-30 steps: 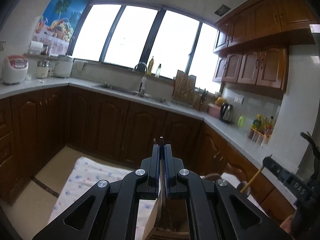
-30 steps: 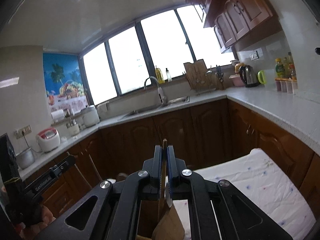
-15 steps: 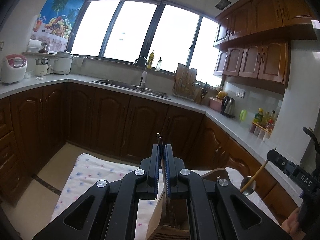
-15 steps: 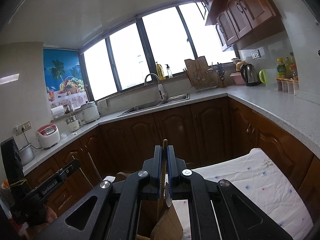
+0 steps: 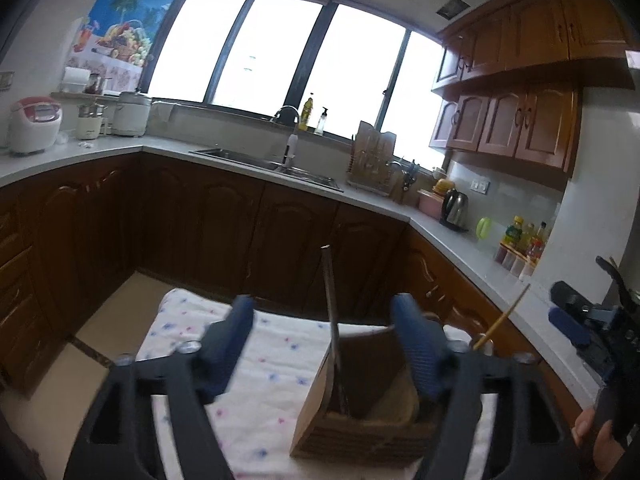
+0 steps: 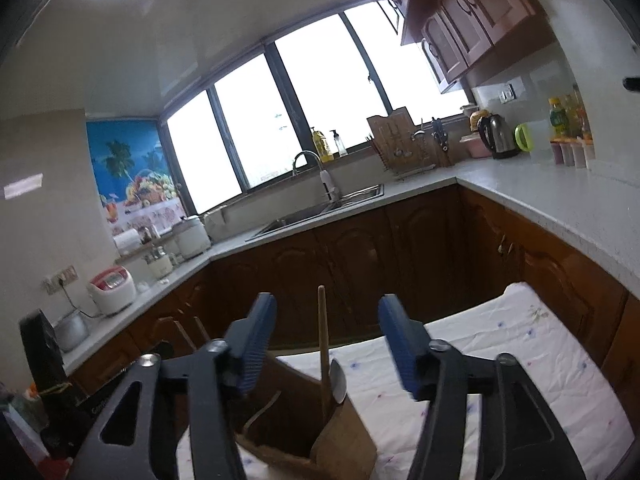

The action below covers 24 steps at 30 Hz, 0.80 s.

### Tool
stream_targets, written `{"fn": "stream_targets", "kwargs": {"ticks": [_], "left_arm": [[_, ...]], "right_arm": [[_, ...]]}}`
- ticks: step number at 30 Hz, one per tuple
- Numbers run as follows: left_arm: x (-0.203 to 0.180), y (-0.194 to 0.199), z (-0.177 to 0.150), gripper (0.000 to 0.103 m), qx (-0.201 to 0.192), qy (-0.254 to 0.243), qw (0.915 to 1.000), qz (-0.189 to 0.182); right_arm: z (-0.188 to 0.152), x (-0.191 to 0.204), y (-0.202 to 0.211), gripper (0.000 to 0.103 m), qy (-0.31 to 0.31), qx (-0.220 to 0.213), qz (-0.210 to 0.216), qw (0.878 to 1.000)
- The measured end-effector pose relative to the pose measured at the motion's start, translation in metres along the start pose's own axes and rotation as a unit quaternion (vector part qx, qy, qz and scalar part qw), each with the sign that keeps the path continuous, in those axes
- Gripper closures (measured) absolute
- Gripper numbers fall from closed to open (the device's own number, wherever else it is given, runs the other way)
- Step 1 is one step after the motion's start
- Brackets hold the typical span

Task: Organize utensils
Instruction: 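Open both tools to drop the chopsticks into the holder, then move both tools back down toward the remaining utensils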

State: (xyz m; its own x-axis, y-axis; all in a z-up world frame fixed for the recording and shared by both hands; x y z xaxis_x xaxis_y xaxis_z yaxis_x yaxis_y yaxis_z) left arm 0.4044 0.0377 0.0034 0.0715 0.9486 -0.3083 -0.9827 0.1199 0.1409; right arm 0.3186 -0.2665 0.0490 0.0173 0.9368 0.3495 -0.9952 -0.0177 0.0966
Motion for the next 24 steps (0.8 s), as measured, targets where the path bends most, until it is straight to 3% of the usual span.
{"fn": "stream_targets", "kwargs": {"ticks": [2,12,24], "left_arm": [[0.003,0.015,-0.004,0.017,0.008,0.000,1.0000,0.005],[0.019,0.089,-0.019,0.017,0.064,0.005,0.9976,0.026],[0.023,0.156,-0.028,0.017,0.107,0.005,0.9940,0.025]], "right_arm": [[0.001,-0.002,0.015,0.012,-0.019,-0.005,0.014,1.000],[-0.013,-0.018,0.092,0.012,-0.051,0.001,-0.003,0.999],[-0.045,-0.030,0.146,0.012,-0.039,0.046,-0.037,0.998]]}}
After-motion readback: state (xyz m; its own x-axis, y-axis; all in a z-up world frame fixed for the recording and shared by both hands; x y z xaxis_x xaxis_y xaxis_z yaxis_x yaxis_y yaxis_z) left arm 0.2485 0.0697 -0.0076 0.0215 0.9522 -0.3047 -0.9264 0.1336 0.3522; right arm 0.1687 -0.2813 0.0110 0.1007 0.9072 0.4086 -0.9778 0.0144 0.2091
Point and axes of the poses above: each gripper's, at about its wrist camera, not at the fingertips, and y roughly against the way its jaws point, x to its left, z to its top, the point moved 8 cm from there along -y, roughly the way its jaws point, and after that the axes turned 11 degrees about -x, right-handed, at the moved point
